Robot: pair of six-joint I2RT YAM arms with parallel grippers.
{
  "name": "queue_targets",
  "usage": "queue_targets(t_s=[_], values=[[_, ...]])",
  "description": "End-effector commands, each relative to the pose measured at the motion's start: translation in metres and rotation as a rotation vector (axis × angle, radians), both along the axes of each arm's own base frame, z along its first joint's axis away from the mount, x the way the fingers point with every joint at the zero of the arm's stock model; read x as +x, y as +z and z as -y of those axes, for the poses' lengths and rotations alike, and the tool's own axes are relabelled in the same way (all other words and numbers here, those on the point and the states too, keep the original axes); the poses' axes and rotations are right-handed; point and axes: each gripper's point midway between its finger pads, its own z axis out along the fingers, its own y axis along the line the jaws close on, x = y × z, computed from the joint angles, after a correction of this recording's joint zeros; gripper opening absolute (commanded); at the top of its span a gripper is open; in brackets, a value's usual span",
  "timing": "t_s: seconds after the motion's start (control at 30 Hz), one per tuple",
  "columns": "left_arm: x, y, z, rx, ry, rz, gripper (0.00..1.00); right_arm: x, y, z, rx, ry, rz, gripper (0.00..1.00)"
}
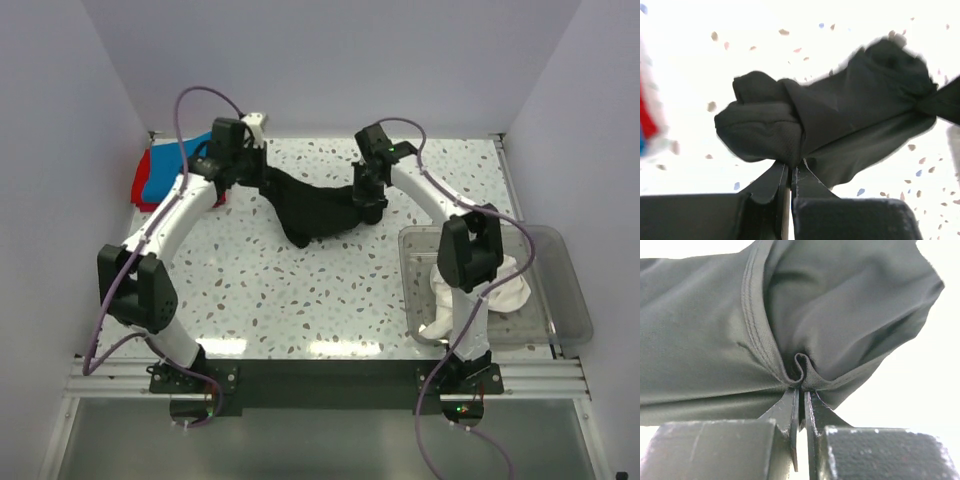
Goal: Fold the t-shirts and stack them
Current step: Flatten the tshirt out
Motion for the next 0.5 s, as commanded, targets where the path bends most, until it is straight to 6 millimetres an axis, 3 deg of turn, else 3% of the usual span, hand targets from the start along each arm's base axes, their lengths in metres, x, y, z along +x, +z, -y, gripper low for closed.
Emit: queue_targets(t_s=[0.0, 0.03, 0.07, 0.1, 0.13, 0.17, 0.2, 0.23, 0.27, 0.3, 0.33, 0.37, 0.43, 0.47], values=[[-0.007, 0.056, -0.036, 0.008, -0.007, -0.001, 0.00, -0.031, 0.083, 0.002, 0.031, 0.058, 0.069, 0.00], [-0.014, 0.052, -0.042, 0.022, -0.010, -0.061, 0.00, -0.036, 0.087, 0.006, 0.018, 0.053, 0.055, 0.00], [-0.004, 0.071, -0.048, 0.031, -0.014, -0.028, 0.00, -0.033, 0.097, 0.006, 0.019, 0.052, 0.078, 0.01], [0.004, 0.057, -0.048, 0.037, -0.024, -0.078, 0.00, -0.031, 0.101, 0.006, 0.016, 0.052, 0.085, 0.02], [0.007, 0.051, -0.051, 0.047, -0.026, -0.114, 0.00, -0.025, 0.092, 0.008, -0.019, 0.046, 0.071, 0.02], [0.023, 0.067, -0.053, 0.046, -0.021, -0.070, 0.00, -0.012, 0.105, 0.007, -0.020, 0.036, 0.117, 0.03], [0.039, 0.045, -0.051, 0.045, -0.019, -0.115, 0.00, -0.001, 0.103, 0.008, -0.029, 0.020, 0.121, 0.02], [0.052, 0.045, -0.051, 0.040, -0.015, -0.103, 0.00, 0.010, 0.086, 0.005, -0.041, 0.015, 0.093, 0.02], [0.070, 0.060, -0.049, 0.023, 0.002, -0.049, 0.10, 0.026, 0.098, -0.003, -0.016, 0.008, 0.142, 0.07], [0.090, 0.043, -0.051, 0.035, 0.033, -0.053, 0.48, 0.036, 0.096, -0.006, -0.001, -0.007, 0.147, 0.20], [0.100, 0.043, -0.051, 0.032, 0.053, -0.038, 0.64, 0.041, 0.094, -0.008, 0.009, -0.014, 0.142, 0.35], [0.109, 0.045, -0.050, 0.014, 0.077, -0.025, 0.74, 0.051, 0.088, -0.014, 0.019, -0.020, 0.142, 0.61], [0.114, 0.047, -0.046, -0.008, 0.079, 0.000, 0.84, 0.053, 0.092, -0.019, 0.044, -0.027, 0.148, 0.70], [0.104, 0.022, -0.043, 0.006, 0.074, -0.049, 0.86, 0.044, 0.092, -0.016, 0.040, -0.028, 0.139, 0.75]])
